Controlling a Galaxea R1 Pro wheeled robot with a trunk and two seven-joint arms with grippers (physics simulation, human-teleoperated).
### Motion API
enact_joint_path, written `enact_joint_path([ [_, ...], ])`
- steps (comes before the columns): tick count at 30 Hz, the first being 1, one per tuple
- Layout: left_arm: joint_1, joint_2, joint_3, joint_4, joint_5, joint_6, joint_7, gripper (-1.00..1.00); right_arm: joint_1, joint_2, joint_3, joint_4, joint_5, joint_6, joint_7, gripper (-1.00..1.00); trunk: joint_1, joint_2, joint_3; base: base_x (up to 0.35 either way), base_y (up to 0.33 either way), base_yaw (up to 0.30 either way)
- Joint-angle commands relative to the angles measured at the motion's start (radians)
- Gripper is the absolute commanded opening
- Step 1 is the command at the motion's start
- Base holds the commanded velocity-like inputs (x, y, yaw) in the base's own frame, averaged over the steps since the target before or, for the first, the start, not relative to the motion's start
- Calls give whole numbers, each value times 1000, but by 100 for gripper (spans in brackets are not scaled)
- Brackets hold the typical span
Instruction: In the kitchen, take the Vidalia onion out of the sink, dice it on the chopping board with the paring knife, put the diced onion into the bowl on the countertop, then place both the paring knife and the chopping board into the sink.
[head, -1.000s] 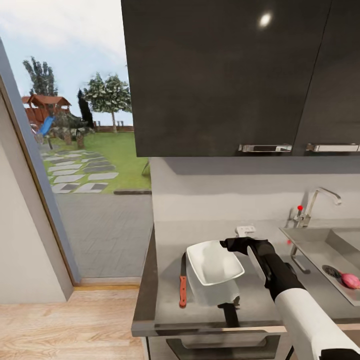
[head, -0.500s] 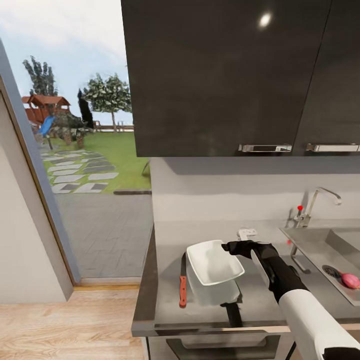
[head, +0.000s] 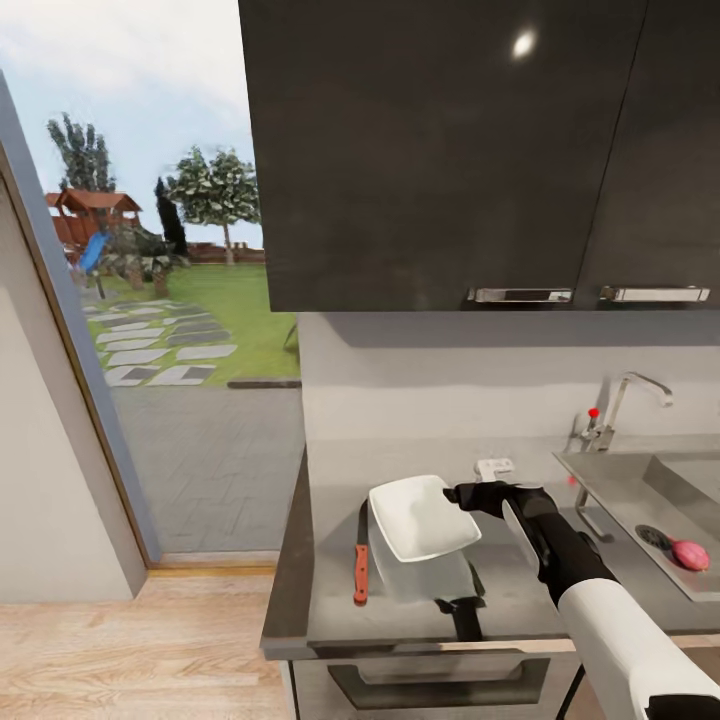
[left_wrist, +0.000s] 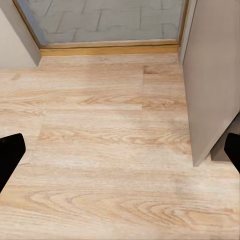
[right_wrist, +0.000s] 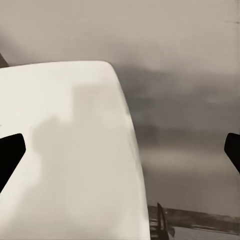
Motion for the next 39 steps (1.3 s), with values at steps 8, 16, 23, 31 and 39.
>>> enact_joint_path([
  [8,0,0,0,-2,2,-1,0,100,0,-1,2,1,-1,4,1,100,0,-1,0,-2,-1,0],
  [16,0,0,0,-1,2,1,0,100,0,-5,-14,36,-1,-1,2,100,0,-1,0,0,0,0],
  [23,1,0,0,-1,2,1,0,100,0,-12,-59,45,-1,-21,3,100,0,-1,0,0,0,0],
  [31,0,0,0,0,2,1,0,100,0,-12,-63,46,0,-22,1,100,0,-1,0,0,0,0],
  [39,1,0,0,0,2,1,0,100,0,-10,-61,45,1,-14,-3,100,0,-1,0,0,0,0],
])
